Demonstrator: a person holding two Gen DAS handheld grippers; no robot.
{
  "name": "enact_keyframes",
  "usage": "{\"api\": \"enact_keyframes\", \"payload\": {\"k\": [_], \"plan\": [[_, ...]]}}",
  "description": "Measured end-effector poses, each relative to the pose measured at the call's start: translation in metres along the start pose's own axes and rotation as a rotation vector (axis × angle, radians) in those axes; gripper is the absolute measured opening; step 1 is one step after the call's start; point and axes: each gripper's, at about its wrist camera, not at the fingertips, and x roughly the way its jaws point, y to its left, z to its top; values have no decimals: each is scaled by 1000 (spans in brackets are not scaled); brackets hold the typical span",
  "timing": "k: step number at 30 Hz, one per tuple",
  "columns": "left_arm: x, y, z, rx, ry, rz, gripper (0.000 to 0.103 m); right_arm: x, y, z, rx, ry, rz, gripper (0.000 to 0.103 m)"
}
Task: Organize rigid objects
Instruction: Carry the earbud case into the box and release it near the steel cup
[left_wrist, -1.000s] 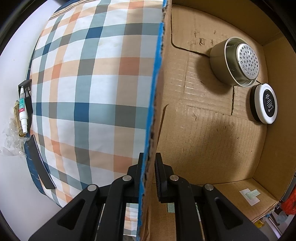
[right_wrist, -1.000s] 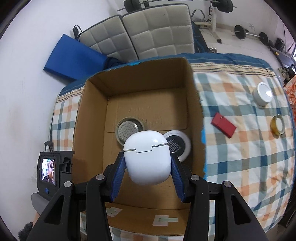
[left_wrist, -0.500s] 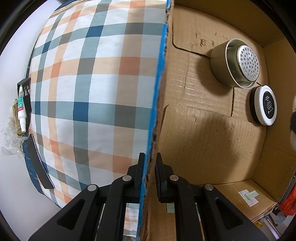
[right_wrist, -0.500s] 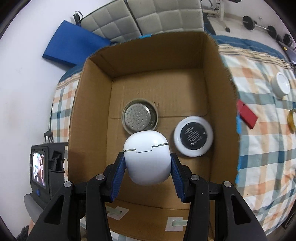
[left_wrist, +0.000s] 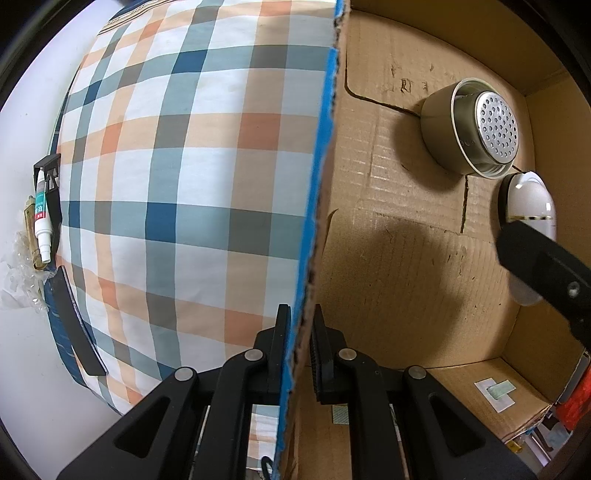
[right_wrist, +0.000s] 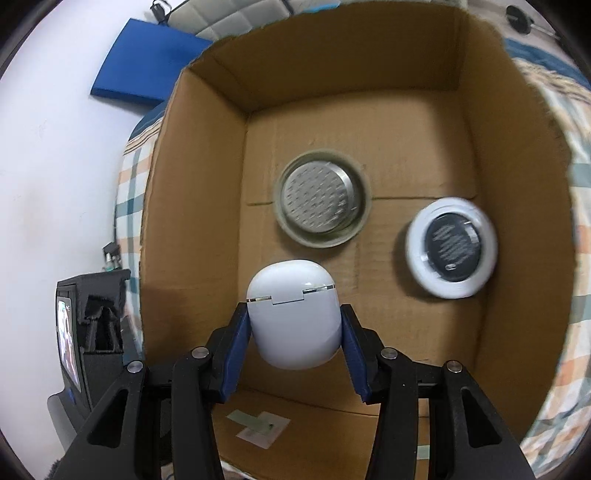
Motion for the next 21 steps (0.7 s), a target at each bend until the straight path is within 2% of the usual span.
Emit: {"api": "enact_keyframes", "payload": {"k": [13,17,21], "plan": [[-1,-2,0,-3,0,-2,7,41,5,8,44,76,118,51],[-1,-1,1,-4,1,-3,7,48,0,10,70,93,114,74],[0,0,1,-4,2,-1,7,42,-7,12,71,94,102,81]]}}
